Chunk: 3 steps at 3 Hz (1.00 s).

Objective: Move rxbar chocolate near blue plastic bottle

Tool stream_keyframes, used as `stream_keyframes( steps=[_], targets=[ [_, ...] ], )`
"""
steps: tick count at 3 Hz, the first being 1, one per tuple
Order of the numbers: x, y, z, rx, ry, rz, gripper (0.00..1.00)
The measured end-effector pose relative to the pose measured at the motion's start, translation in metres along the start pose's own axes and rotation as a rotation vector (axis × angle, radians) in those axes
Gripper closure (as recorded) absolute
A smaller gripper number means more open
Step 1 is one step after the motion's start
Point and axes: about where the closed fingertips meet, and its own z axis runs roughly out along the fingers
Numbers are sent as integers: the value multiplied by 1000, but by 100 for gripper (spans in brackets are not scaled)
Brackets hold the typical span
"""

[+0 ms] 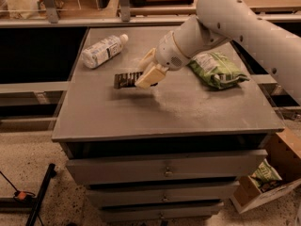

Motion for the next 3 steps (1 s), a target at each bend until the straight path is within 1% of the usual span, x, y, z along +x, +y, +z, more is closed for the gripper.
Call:
stream_keyframes(
  steps=[1, 2, 3],
  targets=[
    [5, -40, -7, 52, 28, 33, 100],
    [0, -75, 2, 78, 32, 55, 100],
    [-16, -103, 20, 99, 21, 80, 100]
  ],
)
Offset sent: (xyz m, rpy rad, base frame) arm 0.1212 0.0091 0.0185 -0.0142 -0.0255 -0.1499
